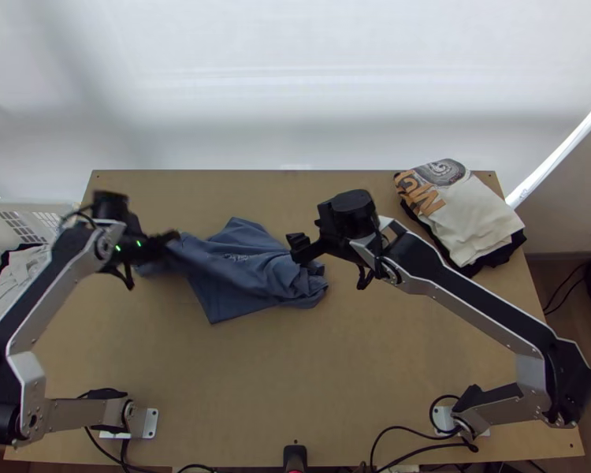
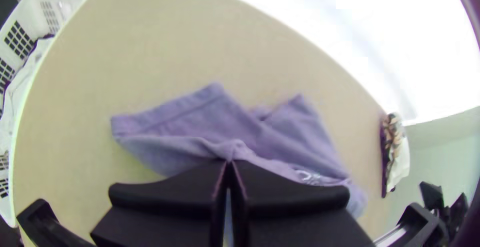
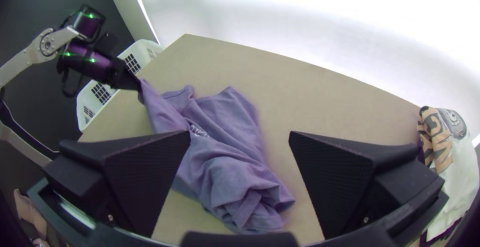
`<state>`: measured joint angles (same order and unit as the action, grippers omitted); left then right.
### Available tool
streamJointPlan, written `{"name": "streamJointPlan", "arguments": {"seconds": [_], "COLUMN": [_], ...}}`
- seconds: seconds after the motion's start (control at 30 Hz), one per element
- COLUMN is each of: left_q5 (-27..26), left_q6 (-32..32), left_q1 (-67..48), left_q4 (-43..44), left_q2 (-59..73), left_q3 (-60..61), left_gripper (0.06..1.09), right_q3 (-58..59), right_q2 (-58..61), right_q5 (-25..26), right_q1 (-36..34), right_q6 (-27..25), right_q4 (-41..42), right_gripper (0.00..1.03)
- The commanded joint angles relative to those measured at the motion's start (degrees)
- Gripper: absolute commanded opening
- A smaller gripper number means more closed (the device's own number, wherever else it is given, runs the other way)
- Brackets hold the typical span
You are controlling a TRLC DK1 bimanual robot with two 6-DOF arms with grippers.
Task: Fold the t-shirt
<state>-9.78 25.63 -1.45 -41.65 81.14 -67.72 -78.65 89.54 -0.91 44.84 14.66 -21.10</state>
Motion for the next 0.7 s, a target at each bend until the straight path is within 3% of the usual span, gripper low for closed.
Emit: {"name": "streamJointPlan", "arguments": {"seconds": [0.0, 0.37, 0.67], "left_q5": [0.20, 0.20, 3.28], "left_q6": [3.11, 10.14, 12.08], "left_q1": [0.49, 1.54, 12.79], "left_q4": [0.60, 5.79, 15.72], "left_q2": [-3.80, -9.69, -17.51], "left_q3": [-7.25, -18.23, -19.38], "left_gripper": [0.10, 0.10, 0.09], "right_q3": [2.01, 2.54, 4.74], "right_q2": [-2.00, -3.05, -4.46], "right_q5": [0.47, 2.05, 3.72], "right_q1": [-0.28, -0.54, -1.16], "right_q6": [-0.68, -1.91, -2.79], "right_q4": [0.80, 0.80, 2.38], "right_gripper": [0.94, 0.94, 0.94]}}
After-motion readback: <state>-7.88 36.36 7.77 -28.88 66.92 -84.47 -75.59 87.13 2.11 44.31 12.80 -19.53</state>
